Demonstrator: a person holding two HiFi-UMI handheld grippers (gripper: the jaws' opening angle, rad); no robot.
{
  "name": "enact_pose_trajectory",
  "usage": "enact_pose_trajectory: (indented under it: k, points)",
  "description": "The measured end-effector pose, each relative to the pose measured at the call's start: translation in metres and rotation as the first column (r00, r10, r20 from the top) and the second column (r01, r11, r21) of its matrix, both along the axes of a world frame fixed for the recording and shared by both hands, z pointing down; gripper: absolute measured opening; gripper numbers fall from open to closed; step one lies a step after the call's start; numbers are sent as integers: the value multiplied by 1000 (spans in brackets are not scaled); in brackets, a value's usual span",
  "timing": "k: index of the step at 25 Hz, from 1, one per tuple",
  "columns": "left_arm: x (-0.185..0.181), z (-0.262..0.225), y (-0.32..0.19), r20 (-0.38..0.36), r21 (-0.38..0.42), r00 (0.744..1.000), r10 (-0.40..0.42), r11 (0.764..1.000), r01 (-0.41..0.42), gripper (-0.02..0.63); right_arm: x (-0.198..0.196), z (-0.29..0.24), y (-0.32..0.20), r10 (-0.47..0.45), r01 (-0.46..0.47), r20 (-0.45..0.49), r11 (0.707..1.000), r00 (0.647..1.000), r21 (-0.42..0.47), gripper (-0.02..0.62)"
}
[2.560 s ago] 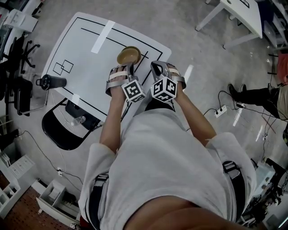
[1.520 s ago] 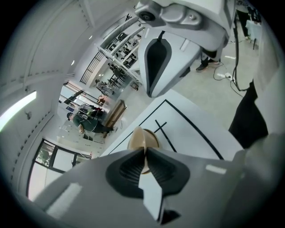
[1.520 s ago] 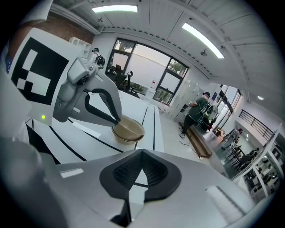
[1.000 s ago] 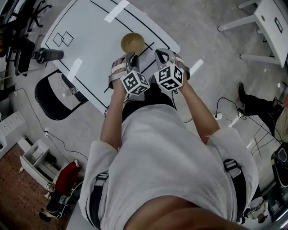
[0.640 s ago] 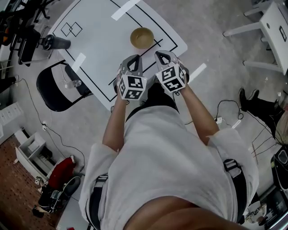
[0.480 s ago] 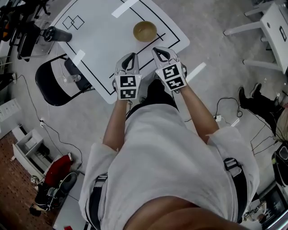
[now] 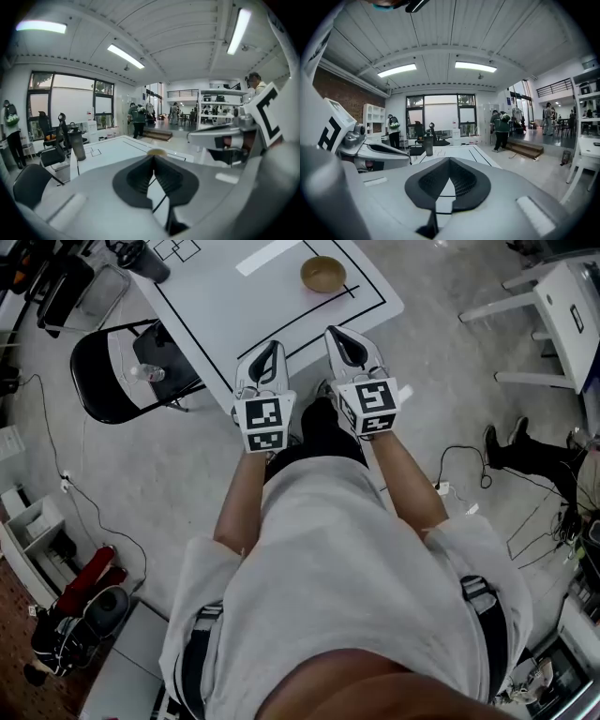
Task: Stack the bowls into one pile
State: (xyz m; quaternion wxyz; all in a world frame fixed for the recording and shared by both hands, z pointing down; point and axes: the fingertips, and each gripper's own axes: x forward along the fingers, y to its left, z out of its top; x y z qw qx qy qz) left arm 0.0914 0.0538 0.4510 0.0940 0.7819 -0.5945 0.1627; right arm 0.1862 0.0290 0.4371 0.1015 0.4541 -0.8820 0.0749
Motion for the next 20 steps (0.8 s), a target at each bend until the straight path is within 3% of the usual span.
enact_pose_trajectory:
  k: [5, 8, 12, 20]
  points:
    - [-9, -20, 36, -17, 33, 999, -34, 999, 34, 3, 10, -26, 42, 60, -59, -23, 997, 998, 43, -2]
    - [4, -30, 49, -65, 46, 998, -22, 999, 25, 3, 24, -42, 60, 74, -71, -45, 996, 996, 62, -2]
    - [31, -47, 58, -65, 67, 998, 12, 998, -7, 3, 43, -62, 66, 91, -88, -34, 993, 995, 82, -2]
    - [66, -74, 52, -89, 114, 996, -7, 993, 17, 3, 66, -80, 67, 46, -40, -47, 993, 998, 114, -2]
